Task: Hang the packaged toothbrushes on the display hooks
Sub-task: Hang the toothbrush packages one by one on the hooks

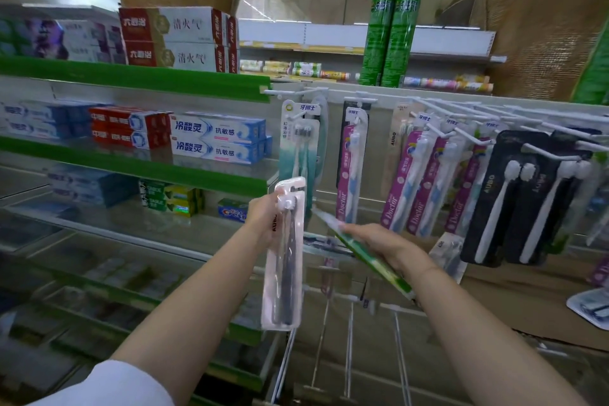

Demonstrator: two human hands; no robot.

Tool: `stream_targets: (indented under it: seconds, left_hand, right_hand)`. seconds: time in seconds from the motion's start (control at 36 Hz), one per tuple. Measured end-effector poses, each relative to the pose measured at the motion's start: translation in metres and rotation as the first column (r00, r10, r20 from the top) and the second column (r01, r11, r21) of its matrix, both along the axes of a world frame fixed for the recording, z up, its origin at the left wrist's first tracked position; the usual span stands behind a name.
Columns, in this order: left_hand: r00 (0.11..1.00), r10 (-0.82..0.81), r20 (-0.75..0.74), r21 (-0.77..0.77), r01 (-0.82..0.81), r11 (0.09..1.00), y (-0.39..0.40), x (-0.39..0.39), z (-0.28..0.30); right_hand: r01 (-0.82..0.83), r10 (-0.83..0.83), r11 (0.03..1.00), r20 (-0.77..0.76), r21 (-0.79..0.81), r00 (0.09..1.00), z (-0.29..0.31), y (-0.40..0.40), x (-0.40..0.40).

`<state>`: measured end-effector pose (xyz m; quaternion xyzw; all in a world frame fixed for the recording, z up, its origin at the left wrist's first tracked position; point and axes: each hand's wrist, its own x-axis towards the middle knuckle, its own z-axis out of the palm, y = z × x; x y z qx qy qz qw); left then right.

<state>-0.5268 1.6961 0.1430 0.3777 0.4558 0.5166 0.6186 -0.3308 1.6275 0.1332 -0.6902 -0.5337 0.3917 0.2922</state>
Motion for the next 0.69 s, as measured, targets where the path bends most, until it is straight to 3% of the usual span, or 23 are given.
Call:
stream_targets:
  seconds: [0.14, 0.36, 0.5, 0.69]
  left_hand:
    - [0.999, -0.054, 0.005, 0.021, 0.054, 0.998, -0.005, -0.001, 0.01]
    - [0.995, 0.08, -0.061, 0.273, -0.06, 0.96, -0.016, 0.009, 0.033]
    - [0.998, 0.052, 0.034, 0.455, -0.062, 0.889, -0.02, 0.011, 0.05]
    - [0.997, -0.025, 0.073, 0.55, -0.02, 0.835, -0.022, 0.0, 0.058]
  right_hand:
    - [-0.082, 0.083, 0.997, -0.079, 0.011, 0.993, 0.008, -0.008, -0.004]
    - [-0.101, 0.225, 0.949, -0.42, 0.298, 0.879, 0.025, -0.008, -0.013]
    - [-0.002, 0.208, 0.841, -0.319, 0.541, 0.925, 0.044, -0.013, -0.027]
    - [0.054, 0.138, 0.728, -0.222, 0.683, 0.965, 0.059, -0.02, -0.038]
